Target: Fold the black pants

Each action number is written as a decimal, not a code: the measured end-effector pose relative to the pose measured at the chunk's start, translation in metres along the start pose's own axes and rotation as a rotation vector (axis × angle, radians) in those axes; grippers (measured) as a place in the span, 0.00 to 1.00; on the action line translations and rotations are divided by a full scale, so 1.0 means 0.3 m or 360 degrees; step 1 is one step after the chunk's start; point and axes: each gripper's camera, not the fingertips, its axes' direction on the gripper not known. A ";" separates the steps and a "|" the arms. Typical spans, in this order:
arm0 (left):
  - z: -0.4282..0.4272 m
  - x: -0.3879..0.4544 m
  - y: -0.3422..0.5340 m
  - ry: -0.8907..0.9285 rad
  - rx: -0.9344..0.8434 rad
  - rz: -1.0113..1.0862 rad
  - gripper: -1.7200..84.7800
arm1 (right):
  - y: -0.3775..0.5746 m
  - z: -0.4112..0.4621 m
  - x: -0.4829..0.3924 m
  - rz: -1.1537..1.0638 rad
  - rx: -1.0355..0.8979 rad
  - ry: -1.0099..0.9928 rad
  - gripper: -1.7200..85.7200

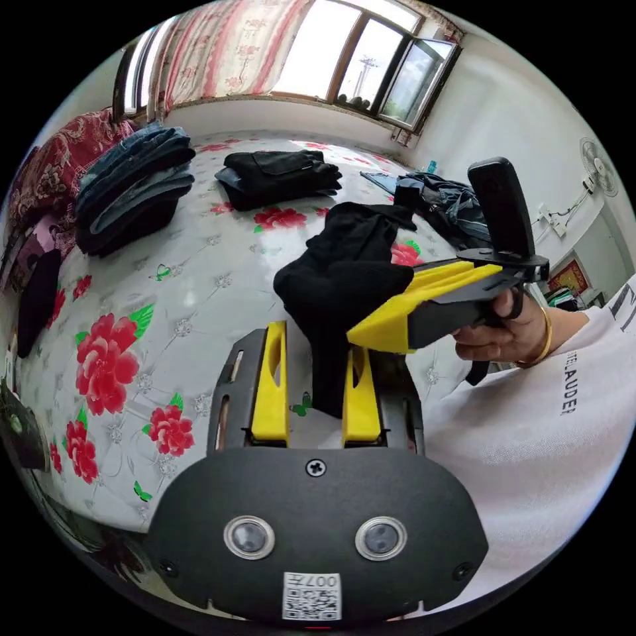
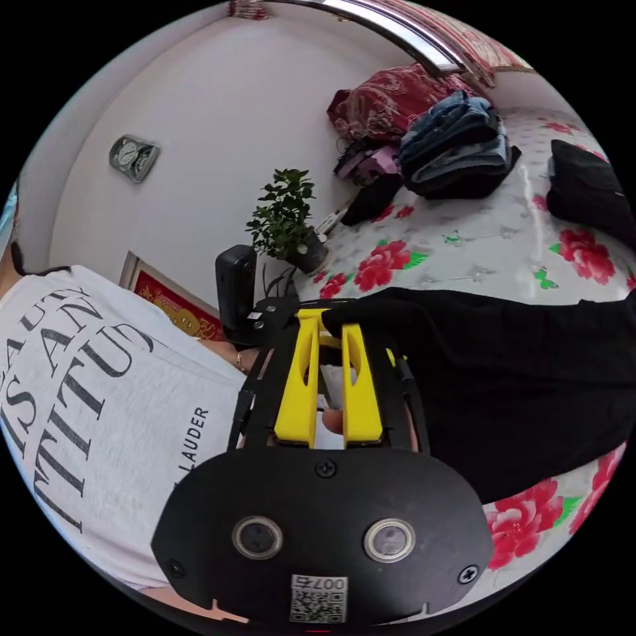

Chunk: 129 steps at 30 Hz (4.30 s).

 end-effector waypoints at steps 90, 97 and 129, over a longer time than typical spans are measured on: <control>0.253 -0.723 -0.260 -0.0747 -0.0624 -0.0805 0.01 | 0.639 -1.116 0.245 0.1281 0.0527 0.1780 0.12; 0.212 -0.638 -0.186 -0.0612 -0.0564 -0.0736 0.01 | 0.779 -0.842 0.345 0.1388 -0.0116 0.1558 0.12; 0.574 -0.788 -0.589 -0.0863 -0.0813 -0.0285 0.01 | -0.155 -1.120 0.224 -0.0051 0.0648 0.1818 0.02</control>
